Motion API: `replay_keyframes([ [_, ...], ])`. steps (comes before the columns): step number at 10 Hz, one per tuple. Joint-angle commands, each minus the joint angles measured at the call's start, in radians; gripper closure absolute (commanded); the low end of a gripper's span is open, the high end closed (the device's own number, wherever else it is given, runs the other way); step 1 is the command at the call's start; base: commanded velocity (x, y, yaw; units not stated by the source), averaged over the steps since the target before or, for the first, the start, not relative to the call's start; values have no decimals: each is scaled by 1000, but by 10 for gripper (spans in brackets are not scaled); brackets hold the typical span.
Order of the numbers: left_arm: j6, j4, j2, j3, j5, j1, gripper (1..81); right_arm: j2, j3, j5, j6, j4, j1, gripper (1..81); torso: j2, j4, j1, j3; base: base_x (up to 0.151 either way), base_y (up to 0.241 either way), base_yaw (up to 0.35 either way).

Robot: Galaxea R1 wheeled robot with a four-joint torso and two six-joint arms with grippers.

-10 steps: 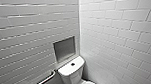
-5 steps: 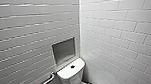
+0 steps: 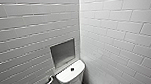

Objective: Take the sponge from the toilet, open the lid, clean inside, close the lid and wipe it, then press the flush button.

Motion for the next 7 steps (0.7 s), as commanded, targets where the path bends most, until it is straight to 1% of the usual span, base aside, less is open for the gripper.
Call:
replay_keyframes([
  [1,2,-6,-11,14,54,-31,10,-9,-4,-51,-1,7,16,811,0,0,0,0,93,0,0],
  [5,2,-4,-5,12,54,-32,10,21,-55,-51,-6,8,19,811,0,0,0,0,93,0,0],
  [7,2,-4,-5,11,54,-32,10,22,-59,-51,-6,8,19,811,0,0,1,0,0,0,0],
])
